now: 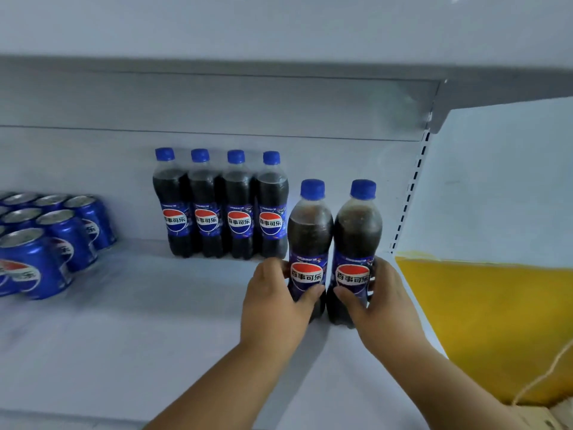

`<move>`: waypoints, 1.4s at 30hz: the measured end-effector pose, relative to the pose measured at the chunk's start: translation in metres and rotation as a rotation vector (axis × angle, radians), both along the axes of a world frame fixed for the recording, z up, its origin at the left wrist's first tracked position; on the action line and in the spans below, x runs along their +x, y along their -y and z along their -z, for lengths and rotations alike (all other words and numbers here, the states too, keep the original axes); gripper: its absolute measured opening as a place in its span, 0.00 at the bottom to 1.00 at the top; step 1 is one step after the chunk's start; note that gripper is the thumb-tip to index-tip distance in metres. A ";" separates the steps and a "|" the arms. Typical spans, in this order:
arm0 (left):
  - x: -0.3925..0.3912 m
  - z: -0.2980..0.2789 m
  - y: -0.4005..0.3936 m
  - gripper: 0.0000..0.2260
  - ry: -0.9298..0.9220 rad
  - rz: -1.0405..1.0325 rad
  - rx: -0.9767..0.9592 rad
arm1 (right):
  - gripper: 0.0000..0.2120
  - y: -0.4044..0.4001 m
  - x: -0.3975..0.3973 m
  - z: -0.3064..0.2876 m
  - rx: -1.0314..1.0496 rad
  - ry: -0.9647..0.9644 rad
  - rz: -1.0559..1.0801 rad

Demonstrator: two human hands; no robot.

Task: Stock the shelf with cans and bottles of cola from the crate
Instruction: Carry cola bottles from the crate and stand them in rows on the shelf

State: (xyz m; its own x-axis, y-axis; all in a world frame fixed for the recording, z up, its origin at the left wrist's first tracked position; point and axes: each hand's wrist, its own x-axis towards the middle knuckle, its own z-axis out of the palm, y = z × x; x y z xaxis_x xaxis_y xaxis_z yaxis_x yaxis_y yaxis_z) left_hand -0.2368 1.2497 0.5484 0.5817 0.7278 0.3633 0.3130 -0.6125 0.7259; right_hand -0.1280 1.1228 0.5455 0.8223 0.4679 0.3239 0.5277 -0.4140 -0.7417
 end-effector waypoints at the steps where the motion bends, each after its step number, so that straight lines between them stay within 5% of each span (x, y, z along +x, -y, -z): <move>1: 0.005 -0.002 -0.004 0.21 -0.025 -0.007 0.013 | 0.26 -0.005 0.005 -0.001 0.002 0.002 0.000; 19: 0.103 -0.038 -0.065 0.23 -0.548 -0.132 0.290 | 0.23 -0.085 0.088 -0.014 -0.130 -0.018 0.048; 28: 0.124 -0.039 -0.075 0.15 -0.583 -0.140 0.190 | 0.23 -0.092 0.101 -0.011 -0.126 -0.010 0.038; 42: 0.120 -0.037 -0.069 0.20 -0.565 -0.147 0.185 | 0.25 -0.092 0.108 -0.015 -0.197 -0.069 0.031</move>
State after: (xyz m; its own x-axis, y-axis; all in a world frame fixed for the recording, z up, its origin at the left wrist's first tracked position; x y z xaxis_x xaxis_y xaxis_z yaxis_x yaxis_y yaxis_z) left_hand -0.1167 1.3185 0.5856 0.6197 0.7693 0.1554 0.7093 -0.6337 0.3089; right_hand -0.0196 1.2143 0.5600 0.8546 0.4904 0.1709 0.4628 -0.5699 -0.6789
